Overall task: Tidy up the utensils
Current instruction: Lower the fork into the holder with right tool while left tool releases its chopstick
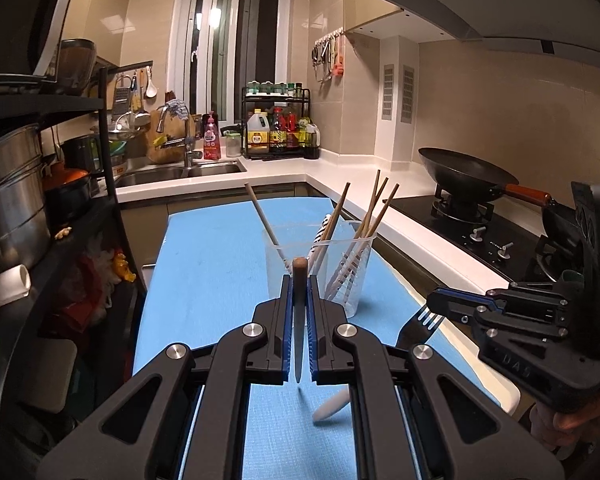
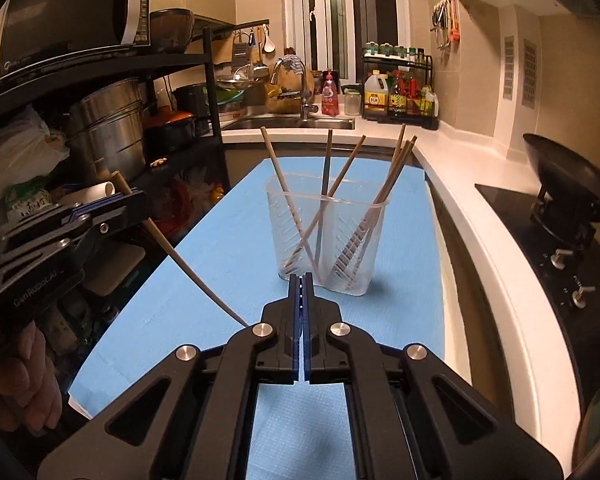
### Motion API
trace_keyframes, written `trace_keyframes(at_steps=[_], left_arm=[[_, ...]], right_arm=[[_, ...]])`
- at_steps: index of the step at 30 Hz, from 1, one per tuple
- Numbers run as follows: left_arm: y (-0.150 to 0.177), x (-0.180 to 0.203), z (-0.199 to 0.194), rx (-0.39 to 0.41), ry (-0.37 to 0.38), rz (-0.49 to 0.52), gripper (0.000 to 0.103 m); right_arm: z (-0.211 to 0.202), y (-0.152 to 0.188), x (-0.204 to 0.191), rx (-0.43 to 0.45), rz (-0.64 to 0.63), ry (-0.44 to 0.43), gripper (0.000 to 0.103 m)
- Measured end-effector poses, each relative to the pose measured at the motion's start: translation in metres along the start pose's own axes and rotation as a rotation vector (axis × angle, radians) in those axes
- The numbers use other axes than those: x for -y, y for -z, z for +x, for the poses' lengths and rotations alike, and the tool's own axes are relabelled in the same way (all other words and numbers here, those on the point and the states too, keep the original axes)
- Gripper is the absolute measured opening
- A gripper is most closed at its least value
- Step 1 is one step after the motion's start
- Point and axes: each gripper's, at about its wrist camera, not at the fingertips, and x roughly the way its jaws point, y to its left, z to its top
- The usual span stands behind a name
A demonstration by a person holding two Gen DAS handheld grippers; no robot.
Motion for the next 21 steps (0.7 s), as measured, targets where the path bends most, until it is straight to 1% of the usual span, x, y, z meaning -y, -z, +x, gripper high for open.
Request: trace_keyframes(at_steps=[2,9,11,16,21], left_arm=[[-0.006,0.000,0.001,-0.019,-0.003,-0.006,0.006],[-0.030,0.000,-0.001,-0.066,-0.029,-0.012,0.006],[-0.034,0.002,-0.001,-0.072,-0.038,-0.008,0.006],[-0.047,0.002,0.000,-0.095,-0.037,-0.013,0.006],[-0.072,-0.003,0.004,-0.106,-0.022,-0.014,0.006]], right_arm=[[-0.007,-0.005,-0.001,0.004,-0.013,0.009,0.001],[-0.034,-0.039,-0.016,0.004,-0.175,0.141,0.001],[-0.041,-0.049,-0.017,0.006,-0.203,0.153,0.001],[-0.049,-0.074,-0.015,0.002,-0.244,0.188,0.001],[-0.052,-0.105,-0.006,0.007,-0.254,0.219,0.001]])
